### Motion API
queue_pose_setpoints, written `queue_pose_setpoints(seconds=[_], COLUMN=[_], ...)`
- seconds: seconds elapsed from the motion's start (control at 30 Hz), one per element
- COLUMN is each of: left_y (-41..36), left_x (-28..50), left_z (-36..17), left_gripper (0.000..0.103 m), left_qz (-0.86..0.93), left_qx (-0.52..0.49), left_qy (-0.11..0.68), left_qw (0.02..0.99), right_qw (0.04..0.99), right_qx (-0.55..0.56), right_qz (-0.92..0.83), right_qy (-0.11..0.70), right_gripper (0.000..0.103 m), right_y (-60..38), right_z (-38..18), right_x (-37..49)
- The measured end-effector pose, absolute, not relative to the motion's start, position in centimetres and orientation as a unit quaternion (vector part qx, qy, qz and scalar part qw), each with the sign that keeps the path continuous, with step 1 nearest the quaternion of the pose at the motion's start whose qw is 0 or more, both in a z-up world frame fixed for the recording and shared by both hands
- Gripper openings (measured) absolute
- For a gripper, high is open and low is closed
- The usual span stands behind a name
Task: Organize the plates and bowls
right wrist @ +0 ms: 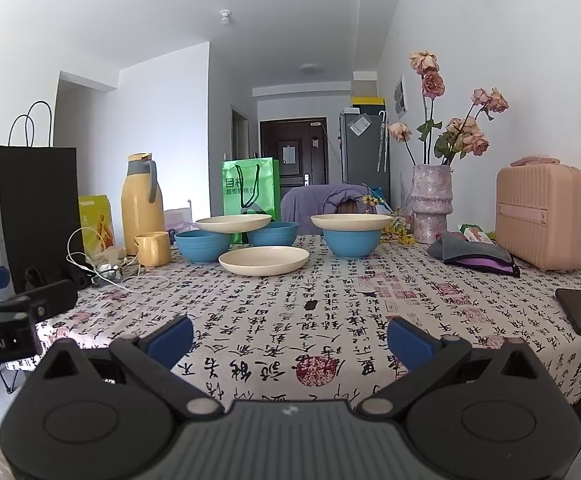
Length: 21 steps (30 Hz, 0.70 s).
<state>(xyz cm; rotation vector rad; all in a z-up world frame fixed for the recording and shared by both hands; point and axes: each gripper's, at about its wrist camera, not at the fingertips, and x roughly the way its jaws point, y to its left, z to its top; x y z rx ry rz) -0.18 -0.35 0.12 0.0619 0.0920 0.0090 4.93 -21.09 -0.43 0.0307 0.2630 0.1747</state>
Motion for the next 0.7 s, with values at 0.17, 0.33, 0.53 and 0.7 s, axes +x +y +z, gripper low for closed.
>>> queue_pose_setpoints(seconds=[0.17, 0.33, 0.53, 0.7], left_y=[-0.69, -0.62, -0.56, -0.55], left_x=[-0.49, -0.55, -0.58, -0.52], left_z=[-0.05, -0.03, 0.00, 0.14], left_gripper=[0.103, 0.103, 0.103, 0.103], left_qz=[0.005, 0.006, 0.007, 0.009], left_qx=[0.039, 0.037, 0.034, 0.032], left_qy=[0.039, 0.039, 0.041, 0.042], left_qw=[0.998, 0.999, 0.999, 0.999], right_qw=[0.988, 0.988, 0.987, 0.987], right_qx=[0.019, 0.020, 0.022, 0.021], right_qz=[0.083, 0.081, 0.083, 0.083], right_qy=[0.133, 0.130, 0.134, 0.134], right_gripper=[0.103, 0.103, 0.103, 0.103], right_y=[-21.27, -21.31, -21.40, -21.41], right_z=[-0.36, -0.33, -0.39, -0.36], right_x=[5.11, 5.13, 5.24, 5.22])
